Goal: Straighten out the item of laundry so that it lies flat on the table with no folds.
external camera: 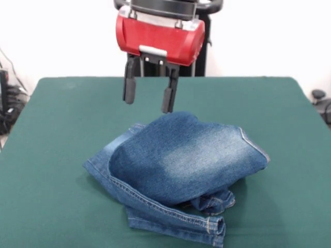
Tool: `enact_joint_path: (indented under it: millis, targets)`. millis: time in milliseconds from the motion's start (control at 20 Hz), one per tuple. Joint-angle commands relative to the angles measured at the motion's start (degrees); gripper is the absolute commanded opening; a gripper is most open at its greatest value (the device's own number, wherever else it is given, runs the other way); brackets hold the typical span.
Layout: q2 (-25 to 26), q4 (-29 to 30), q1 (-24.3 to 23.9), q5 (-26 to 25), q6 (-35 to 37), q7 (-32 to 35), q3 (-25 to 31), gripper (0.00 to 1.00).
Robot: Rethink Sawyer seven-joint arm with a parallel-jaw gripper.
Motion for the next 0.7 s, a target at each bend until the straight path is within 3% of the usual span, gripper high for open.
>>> enact_joint_path:
  millis: [50, 700]
  targets:
    - [5.1, 10.0, 0.5, -1.6, -4.4, -0.4, 9.1, 1.0]
    - [7.5, 12.7, -3.4, -2.7, -14.3, 0.3, 14.1, 1.0]
